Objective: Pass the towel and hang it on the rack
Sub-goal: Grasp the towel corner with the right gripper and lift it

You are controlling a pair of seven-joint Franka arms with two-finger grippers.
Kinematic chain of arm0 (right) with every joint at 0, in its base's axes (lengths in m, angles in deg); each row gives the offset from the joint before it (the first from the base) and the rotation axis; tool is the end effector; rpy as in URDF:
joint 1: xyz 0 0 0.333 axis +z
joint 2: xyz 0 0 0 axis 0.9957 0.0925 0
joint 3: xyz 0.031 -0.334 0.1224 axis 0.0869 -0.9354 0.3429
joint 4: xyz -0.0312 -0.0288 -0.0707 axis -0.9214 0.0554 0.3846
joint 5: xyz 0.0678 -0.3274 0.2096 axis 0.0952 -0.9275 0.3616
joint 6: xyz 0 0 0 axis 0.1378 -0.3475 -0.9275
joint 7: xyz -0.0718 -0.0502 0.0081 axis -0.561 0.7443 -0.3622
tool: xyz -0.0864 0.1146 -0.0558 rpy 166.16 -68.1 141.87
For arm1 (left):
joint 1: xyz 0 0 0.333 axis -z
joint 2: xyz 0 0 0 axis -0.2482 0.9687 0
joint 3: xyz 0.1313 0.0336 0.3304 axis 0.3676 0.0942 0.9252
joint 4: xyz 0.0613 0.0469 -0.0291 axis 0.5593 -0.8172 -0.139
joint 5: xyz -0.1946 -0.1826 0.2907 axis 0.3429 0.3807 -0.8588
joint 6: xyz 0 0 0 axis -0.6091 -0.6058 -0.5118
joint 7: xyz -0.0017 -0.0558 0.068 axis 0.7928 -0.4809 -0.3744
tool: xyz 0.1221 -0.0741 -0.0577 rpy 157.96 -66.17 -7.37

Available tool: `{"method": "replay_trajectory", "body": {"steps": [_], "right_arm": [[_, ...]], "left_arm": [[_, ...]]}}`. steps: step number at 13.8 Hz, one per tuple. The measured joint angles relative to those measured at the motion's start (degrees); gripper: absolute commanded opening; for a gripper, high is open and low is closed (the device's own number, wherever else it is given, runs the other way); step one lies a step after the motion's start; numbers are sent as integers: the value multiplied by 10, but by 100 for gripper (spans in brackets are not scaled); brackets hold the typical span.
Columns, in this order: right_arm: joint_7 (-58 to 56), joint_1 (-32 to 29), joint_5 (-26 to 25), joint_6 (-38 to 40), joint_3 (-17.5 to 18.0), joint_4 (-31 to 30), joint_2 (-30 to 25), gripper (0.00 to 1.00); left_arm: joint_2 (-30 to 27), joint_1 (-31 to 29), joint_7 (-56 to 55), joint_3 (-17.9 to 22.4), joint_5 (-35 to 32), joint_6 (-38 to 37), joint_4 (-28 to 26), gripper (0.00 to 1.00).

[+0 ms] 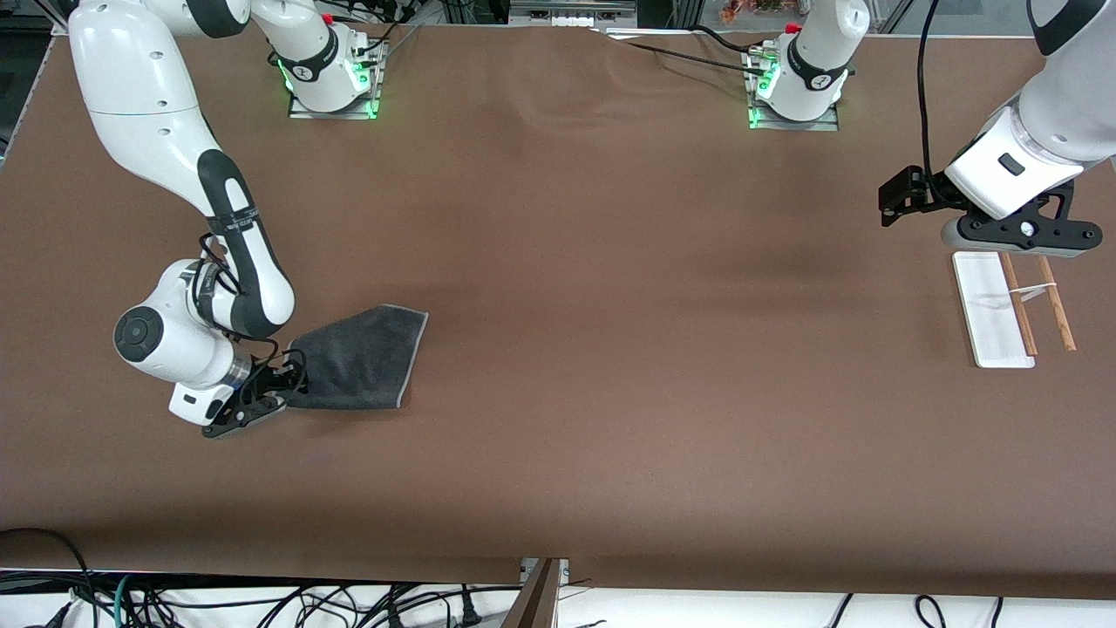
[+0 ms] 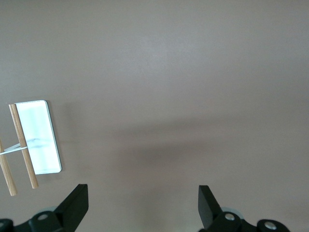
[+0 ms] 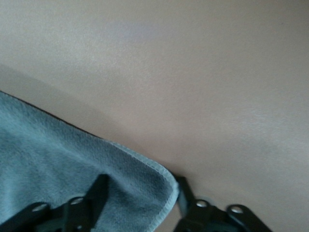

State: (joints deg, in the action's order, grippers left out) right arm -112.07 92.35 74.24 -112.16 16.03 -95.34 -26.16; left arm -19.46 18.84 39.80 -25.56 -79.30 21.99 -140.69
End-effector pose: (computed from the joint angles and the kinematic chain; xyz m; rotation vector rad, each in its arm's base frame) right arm 0.7248 0.0122 0.1585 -3.0254 -0.6498 -0.1338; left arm 0.5585 -0.0765 0.5884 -3.0896 0.1468 0.1288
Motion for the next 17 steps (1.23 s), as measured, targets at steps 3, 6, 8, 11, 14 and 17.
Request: {"method": "replay_trajectory", "body": {"steps": [3,6,8,11,14,17], "right_arm": [[-1,-1,0,0,0,4,0,6],[-1,-1,4,1,2,5,0,0],[0,0,9,3,9,6,0,0],[31,9,12,56,19,27,-4,0],[91,33,11,158,20,74,-22,0],[168,56,-1,253,20,118,-46,0]], "left_arm": [[0,0,0,0,0,0,0,100],[0,0,0,0,0,0,0,100],[0,0,0,0,0,0,0,100],[0,0,0,0,0,0,0,100],[0,0,0,-1,0,0,0,100],[0,0,0,-2,0,-3,2,100]]}}
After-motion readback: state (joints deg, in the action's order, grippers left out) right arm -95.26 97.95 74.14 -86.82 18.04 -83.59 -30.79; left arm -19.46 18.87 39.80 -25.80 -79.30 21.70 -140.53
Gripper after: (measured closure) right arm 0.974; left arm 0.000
